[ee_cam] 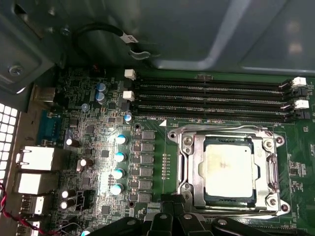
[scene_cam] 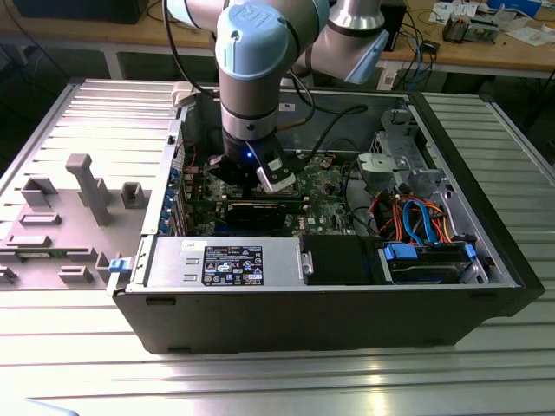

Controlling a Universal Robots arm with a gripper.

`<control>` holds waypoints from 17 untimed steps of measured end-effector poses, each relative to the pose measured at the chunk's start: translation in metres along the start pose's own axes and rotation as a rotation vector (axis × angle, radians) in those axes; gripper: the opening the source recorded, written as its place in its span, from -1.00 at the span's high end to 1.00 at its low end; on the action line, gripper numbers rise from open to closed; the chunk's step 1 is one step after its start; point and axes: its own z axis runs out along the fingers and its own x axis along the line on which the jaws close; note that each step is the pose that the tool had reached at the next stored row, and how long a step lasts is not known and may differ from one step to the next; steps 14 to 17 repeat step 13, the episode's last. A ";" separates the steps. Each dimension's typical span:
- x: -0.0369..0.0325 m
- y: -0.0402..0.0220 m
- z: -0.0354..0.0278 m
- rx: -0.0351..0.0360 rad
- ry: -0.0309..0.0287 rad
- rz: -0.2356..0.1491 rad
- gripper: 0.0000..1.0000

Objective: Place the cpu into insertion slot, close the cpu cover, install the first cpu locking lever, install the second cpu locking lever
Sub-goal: 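Install the second cpu locking lever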

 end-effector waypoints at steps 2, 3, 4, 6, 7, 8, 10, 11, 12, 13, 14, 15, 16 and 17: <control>0.0000 0.0005 -0.0023 0.0044 -0.0002 0.000 0.79; 0.0000 0.0009 -0.0039 0.0047 -0.0005 0.000 0.79; 0.0001 0.0015 -0.0082 0.0067 0.0001 0.000 0.79; 0.0001 0.0026 -0.0139 0.0079 0.0002 0.000 0.79; 0.0001 0.0026 -0.0139 0.0078 0.0001 0.000 0.79; 0.0001 0.0026 -0.0140 0.0080 0.0002 0.000 0.79; 0.0001 0.0026 -0.0140 0.0082 0.0002 0.000 0.79; 0.0001 0.0026 -0.0140 0.0082 0.0002 0.000 0.79; 0.0001 0.0026 -0.0140 0.0083 0.0002 0.000 0.79; 0.0001 0.0026 -0.0140 0.0083 0.0002 0.000 0.79; 0.0001 0.0026 -0.0140 0.0083 0.0002 0.000 0.79; 0.0001 0.0026 -0.0140 0.0083 0.0002 0.000 0.79; 0.0001 0.0026 -0.0140 0.0083 0.0002 0.000 0.79; 0.0001 0.0026 -0.0140 0.0083 0.0002 0.000 0.79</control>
